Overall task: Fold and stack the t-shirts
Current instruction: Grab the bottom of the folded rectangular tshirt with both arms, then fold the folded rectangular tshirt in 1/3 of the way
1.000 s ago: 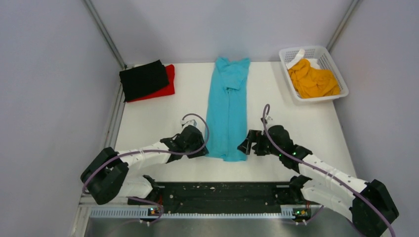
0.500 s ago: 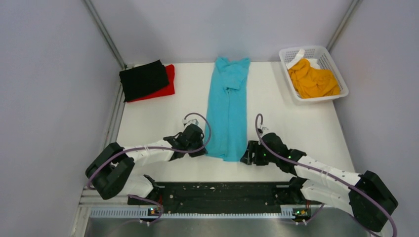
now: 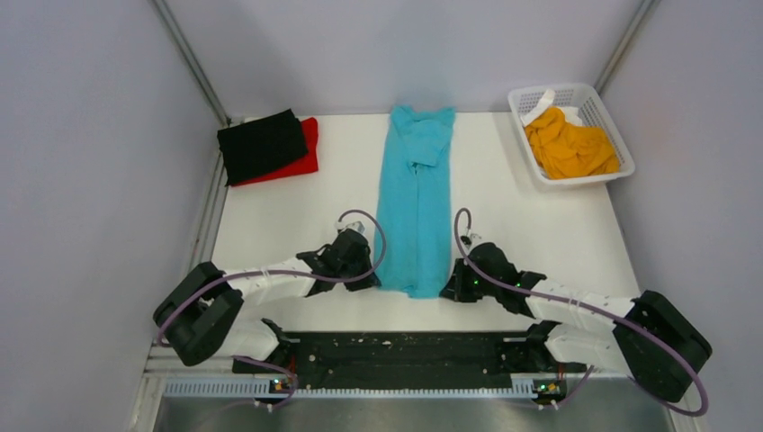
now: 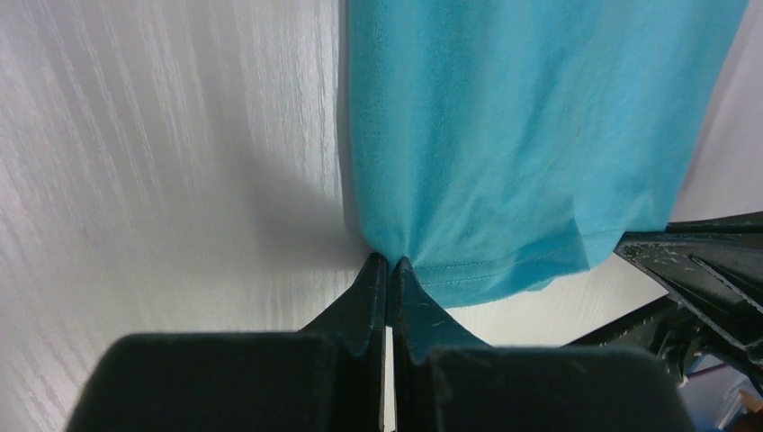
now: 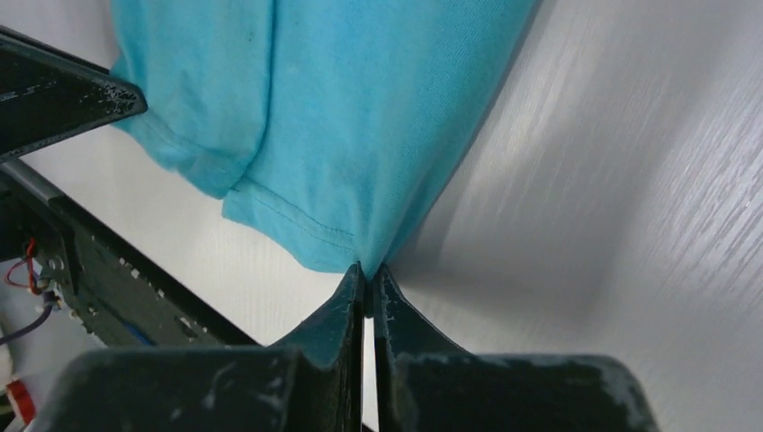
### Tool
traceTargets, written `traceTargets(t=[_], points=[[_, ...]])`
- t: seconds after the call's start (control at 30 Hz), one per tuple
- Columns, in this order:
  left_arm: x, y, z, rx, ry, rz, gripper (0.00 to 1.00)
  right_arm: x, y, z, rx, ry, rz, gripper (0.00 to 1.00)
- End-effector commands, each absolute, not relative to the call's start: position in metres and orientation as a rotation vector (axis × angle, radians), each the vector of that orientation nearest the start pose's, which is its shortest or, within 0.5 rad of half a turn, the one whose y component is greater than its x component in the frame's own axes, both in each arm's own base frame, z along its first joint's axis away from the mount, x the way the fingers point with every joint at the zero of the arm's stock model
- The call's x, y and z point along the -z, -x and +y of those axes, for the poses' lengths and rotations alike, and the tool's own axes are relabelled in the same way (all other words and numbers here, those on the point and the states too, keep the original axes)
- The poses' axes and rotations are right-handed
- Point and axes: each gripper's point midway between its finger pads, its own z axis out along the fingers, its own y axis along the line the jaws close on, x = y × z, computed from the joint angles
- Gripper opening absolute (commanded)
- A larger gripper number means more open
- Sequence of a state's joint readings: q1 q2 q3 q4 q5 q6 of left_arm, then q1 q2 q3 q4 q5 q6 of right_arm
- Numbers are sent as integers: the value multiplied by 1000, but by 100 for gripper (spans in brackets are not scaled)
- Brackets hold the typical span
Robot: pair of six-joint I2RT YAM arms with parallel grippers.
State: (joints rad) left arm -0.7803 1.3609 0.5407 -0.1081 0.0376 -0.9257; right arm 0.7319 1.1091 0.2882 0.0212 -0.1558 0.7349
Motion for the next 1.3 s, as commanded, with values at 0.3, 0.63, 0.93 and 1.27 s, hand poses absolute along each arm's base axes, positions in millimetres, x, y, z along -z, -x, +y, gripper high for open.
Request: traceTargets(t=[0.3, 0.63, 0.93, 1.27], points=[[-30, -108, -236, 934, -87, 2675, 0, -42, -67, 215, -1050, 203, 2596, 0], [-80, -174, -254, 850, 26, 2438, 0, -86, -124, 220, -883, 170, 2355, 0], [-112, -277, -251, 740, 217, 2318, 0, -128, -211, 228, -763, 66, 2219, 0], [-136, -364, -252, 647, 176, 2230, 0, -148, -300, 233, -746, -4, 2130, 0]])
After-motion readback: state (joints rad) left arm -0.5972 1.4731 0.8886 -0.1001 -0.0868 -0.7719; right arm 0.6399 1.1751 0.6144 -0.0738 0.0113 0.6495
